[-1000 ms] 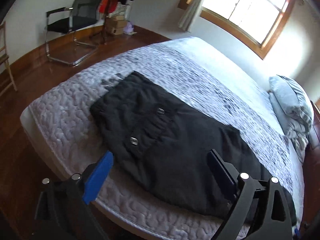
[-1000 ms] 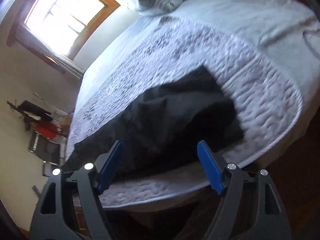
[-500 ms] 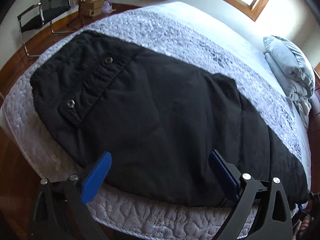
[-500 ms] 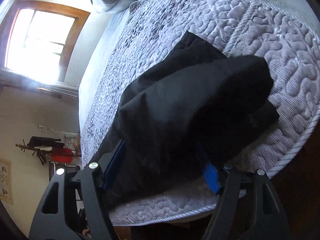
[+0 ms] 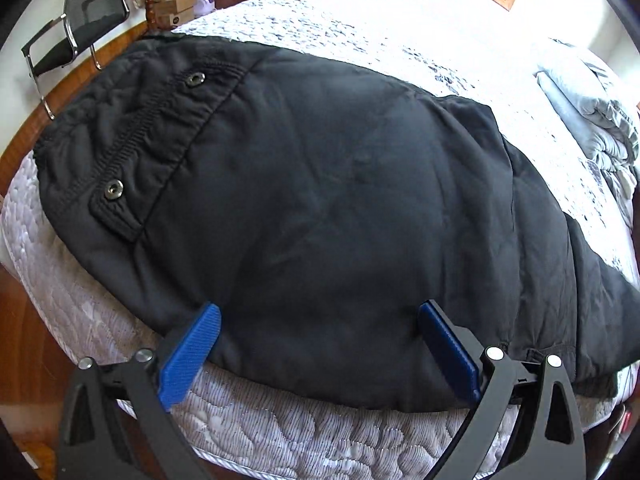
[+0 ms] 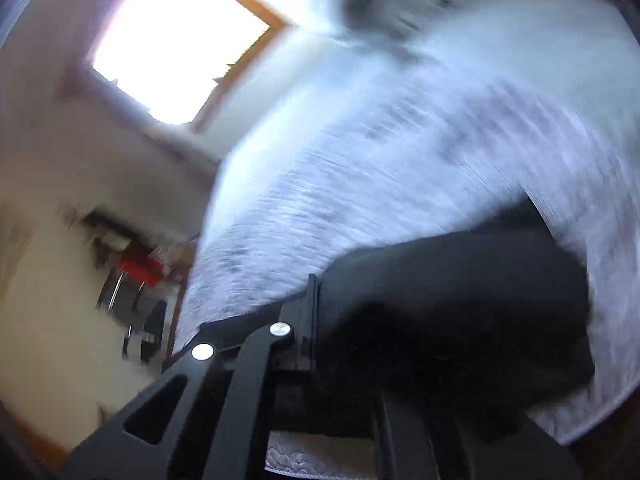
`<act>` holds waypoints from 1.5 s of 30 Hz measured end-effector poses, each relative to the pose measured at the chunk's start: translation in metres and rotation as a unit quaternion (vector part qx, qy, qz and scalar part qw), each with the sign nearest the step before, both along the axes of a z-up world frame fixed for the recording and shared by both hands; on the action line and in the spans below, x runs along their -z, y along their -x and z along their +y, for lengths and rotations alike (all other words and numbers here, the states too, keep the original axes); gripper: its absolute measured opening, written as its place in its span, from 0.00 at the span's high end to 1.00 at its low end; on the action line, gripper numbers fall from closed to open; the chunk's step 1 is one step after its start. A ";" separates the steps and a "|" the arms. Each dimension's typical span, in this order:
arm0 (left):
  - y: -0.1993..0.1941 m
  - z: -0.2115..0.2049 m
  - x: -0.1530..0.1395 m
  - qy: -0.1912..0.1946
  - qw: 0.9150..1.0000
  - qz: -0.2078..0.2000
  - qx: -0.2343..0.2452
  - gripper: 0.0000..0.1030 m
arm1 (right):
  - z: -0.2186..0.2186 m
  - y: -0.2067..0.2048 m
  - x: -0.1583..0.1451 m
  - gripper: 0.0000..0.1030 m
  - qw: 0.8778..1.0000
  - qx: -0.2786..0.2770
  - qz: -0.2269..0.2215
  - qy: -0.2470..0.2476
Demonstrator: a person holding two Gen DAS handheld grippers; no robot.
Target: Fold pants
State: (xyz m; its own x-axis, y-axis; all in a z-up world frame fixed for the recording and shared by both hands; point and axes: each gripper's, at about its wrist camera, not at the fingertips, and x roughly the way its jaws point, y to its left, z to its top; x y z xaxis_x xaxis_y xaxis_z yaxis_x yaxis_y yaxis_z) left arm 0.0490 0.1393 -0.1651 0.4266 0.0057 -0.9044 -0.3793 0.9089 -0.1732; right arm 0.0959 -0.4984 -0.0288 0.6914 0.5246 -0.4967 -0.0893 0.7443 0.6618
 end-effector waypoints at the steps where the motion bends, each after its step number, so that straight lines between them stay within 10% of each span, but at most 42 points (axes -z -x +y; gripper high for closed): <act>1: 0.000 -0.001 0.000 -0.001 1.000 0.000 0.000 0.04 | 0.011 0.008 -0.018 0.98 0.998 -0.033 -0.044 0.008; 4: 0.001 -0.001 0.002 -0.004 1.000 0.000 0.004 0.04 | 0.018 0.023 -0.037 0.98 0.995 -0.061 -0.080 0.029; 7: 0.000 -0.001 0.001 -0.007 1.000 0.004 0.006 0.04 | -0.017 0.020 0.012 0.96 1.000 0.006 0.025 0.017; 13: -0.006 -0.005 0.001 -0.014 1.000 0.016 0.012 0.04 | -0.049 0.036 0.129 0.78 0.970 0.054 0.238 -0.006; 16: -0.013 -0.007 0.000 -0.017 0.999 0.024 0.013 0.04 | -0.052 0.044 0.132 0.49 0.970 0.070 0.233 -0.010; 20: -0.018 -0.009 0.000 -0.012 0.999 0.034 0.009 0.04 | -0.065 0.049 0.124 0.45 0.971 0.094 0.219 -0.020; 23: -0.019 -0.009 -0.003 -0.006 0.999 0.035 0.007 0.04 | -0.082 0.047 0.127 0.79 0.966 0.119 0.228 -0.029; 30: -0.016 -0.008 -0.001 -0.008 0.999 0.033 0.018 0.04 | -0.084 0.033 0.134 0.85 0.953 0.119 0.277 0.014; 35: -0.010 -0.011 0.000 -0.004 0.999 0.036 0.018 0.04 | -0.083 0.047 0.123 0.45 0.962 0.116 0.245 -0.011; 45: 0.016 0.011 -0.017 0.052 0.998 0.017 -0.030 0.04 | -0.084 0.078 0.112 0.34 0.957 0.091 0.260 -0.093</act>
